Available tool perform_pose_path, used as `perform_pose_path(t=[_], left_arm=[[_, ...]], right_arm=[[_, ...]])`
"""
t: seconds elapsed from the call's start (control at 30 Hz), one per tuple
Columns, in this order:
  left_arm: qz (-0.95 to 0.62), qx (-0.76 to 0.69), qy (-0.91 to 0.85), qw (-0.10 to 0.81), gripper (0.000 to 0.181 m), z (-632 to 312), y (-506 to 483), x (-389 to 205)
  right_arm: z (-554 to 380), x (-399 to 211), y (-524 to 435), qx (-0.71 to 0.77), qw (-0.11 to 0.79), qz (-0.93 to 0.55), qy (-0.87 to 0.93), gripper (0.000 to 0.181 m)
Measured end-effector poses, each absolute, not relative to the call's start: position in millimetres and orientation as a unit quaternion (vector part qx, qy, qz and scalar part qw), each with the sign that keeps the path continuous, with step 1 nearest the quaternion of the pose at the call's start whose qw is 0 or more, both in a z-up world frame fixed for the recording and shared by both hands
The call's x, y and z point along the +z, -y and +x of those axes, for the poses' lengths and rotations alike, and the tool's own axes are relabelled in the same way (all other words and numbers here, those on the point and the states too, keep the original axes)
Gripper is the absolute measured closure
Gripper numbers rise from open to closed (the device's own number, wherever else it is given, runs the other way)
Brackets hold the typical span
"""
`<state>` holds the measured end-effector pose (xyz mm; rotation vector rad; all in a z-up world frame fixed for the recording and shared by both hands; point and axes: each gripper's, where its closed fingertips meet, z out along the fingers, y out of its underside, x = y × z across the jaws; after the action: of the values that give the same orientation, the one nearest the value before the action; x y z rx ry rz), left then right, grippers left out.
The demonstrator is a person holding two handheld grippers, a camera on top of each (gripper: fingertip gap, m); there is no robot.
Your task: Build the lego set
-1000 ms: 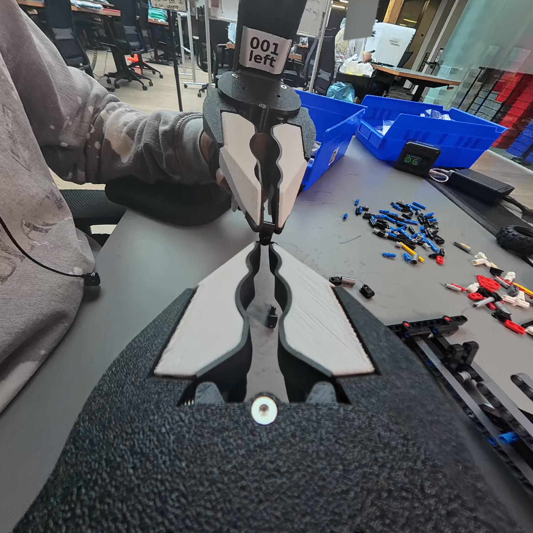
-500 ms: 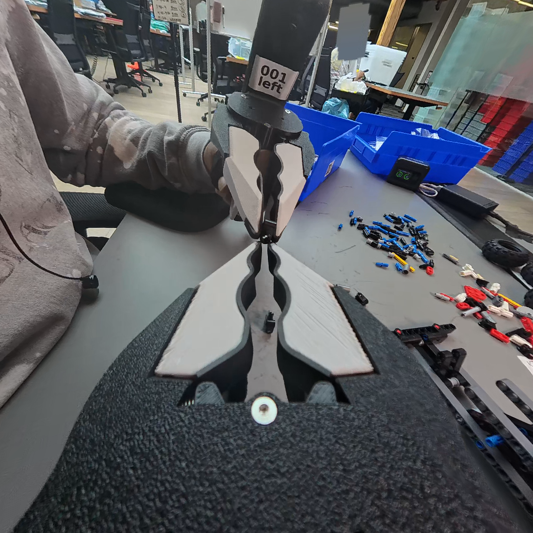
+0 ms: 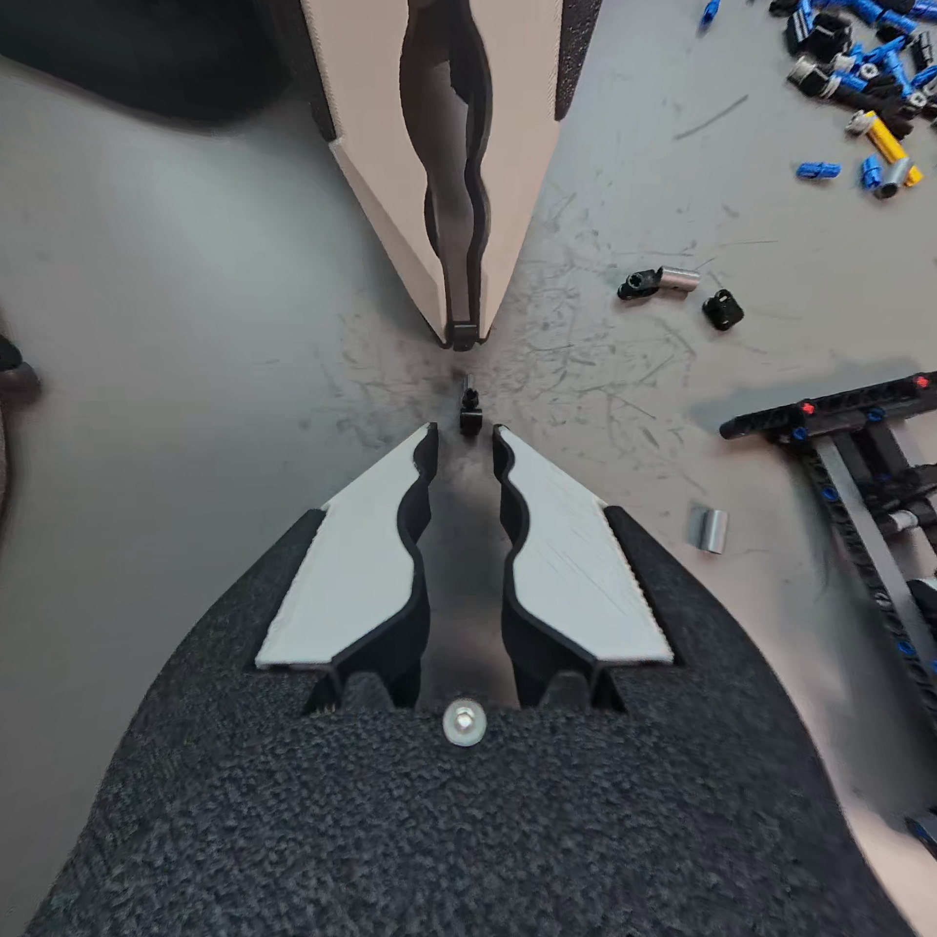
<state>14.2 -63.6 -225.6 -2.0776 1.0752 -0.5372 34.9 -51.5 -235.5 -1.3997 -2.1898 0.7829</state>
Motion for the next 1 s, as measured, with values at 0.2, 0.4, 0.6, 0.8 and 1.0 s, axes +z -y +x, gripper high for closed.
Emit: perform_pose_path(t=[0.2,0.4,0.6,0.8,1.0], left_arm=[[-0.814,-0.208,-0.415,0.349,0.172,12,62,-232],[-0.819,-0.223,-0.416,0.326,0.172,10,65,-237],[-0.815,-0.224,-0.425,0.324,0.172,11,64,-237],[-0.814,-0.212,-0.429,0.330,0.172,12,63,-237],[-0.815,-0.207,-0.426,0.333,0.172,13,63,-237]], right_arm=[[27,-236,53,0.293,0.213,-0.499,0.787,0.174],[27,-236,52,0.294,0.220,-0.487,0.792,0.174],[23,-236,52,0.302,0.204,-0.489,0.792,0.174],[21,-236,54,0.301,0.190,-0.483,0.800,0.174],[21,-236,54,0.297,0.192,-0.480,0.803,0.174]])
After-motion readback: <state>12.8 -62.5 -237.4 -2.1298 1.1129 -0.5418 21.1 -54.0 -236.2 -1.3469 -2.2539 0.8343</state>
